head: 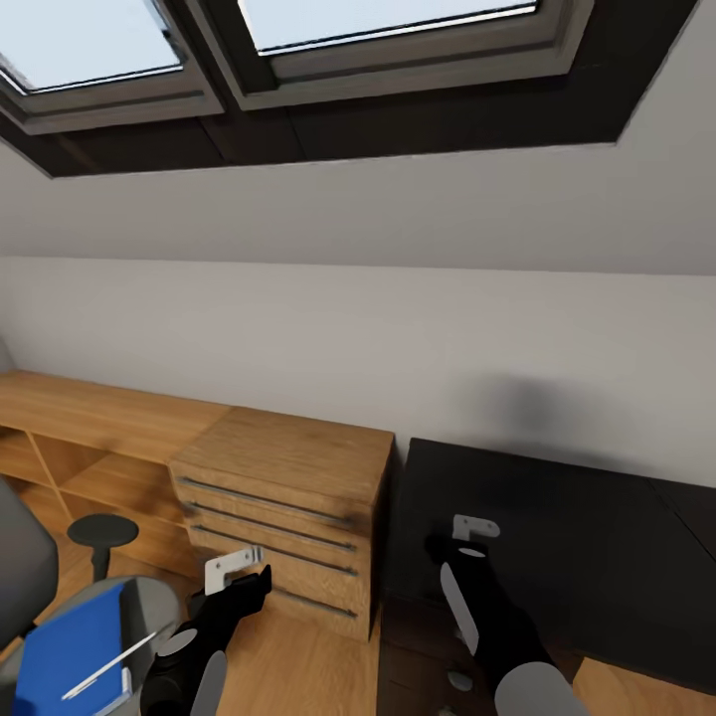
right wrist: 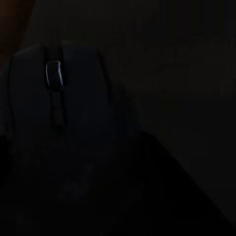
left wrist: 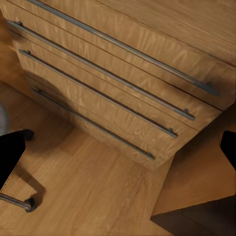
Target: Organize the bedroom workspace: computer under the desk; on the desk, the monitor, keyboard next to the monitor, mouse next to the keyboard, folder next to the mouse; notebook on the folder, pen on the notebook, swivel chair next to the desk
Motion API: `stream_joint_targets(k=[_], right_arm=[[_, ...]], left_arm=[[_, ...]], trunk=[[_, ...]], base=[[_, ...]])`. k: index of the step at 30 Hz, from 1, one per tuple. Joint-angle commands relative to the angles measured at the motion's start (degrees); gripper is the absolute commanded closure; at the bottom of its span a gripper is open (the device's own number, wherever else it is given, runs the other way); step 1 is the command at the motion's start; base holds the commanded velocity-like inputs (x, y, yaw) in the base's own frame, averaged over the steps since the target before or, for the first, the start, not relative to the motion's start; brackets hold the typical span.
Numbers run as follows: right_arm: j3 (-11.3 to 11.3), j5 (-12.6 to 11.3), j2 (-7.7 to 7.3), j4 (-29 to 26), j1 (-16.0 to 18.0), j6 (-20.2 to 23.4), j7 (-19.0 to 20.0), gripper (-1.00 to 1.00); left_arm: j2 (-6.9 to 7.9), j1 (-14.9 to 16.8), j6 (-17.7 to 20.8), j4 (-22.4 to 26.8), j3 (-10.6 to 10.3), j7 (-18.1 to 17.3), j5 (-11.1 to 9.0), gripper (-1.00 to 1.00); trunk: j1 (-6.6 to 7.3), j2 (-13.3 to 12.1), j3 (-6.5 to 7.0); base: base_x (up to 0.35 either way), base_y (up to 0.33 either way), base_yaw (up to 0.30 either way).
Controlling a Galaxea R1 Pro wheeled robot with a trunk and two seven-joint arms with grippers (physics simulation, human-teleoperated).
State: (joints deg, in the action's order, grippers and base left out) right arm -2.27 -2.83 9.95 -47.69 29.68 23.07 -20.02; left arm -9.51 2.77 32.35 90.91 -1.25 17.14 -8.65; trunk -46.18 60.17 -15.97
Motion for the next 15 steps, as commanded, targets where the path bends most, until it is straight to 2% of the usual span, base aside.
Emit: stream_joint_targets(k=[1, 4, 15], right_arm=[[-0.08, -0.42, 0.05, -0.07, 0.03, 0.17, -0.23, 1.00], [-0.10, -0.42, 0.05, -0.10, 0.03, 0.14, -0.22, 1.00], [-0.01, -0.42, 0.05, 0.26, 0.05, 0.51, 0.15, 1.00]], left_arm=[[0.02, 0.04, 0.19, 0.06, -0.07, 0.52, -0.63, -1.00], [0.02, 0.04, 0.25, 0.06, -0.14, 0.52, -0.59, -1.00], [0.02, 0.04, 0.24, 0.06, -0.16, 0.52, -0.58, -1.00]], trunk=[[-0.03, 0.05, -0.08], [-0.03, 0.05, -0.08], [-0.03, 0.05, -0.08]], base=[[0.206, 0.212, 0.000], [0.108, 0.111, 0.000], [0.025, 0.012, 0.000]])
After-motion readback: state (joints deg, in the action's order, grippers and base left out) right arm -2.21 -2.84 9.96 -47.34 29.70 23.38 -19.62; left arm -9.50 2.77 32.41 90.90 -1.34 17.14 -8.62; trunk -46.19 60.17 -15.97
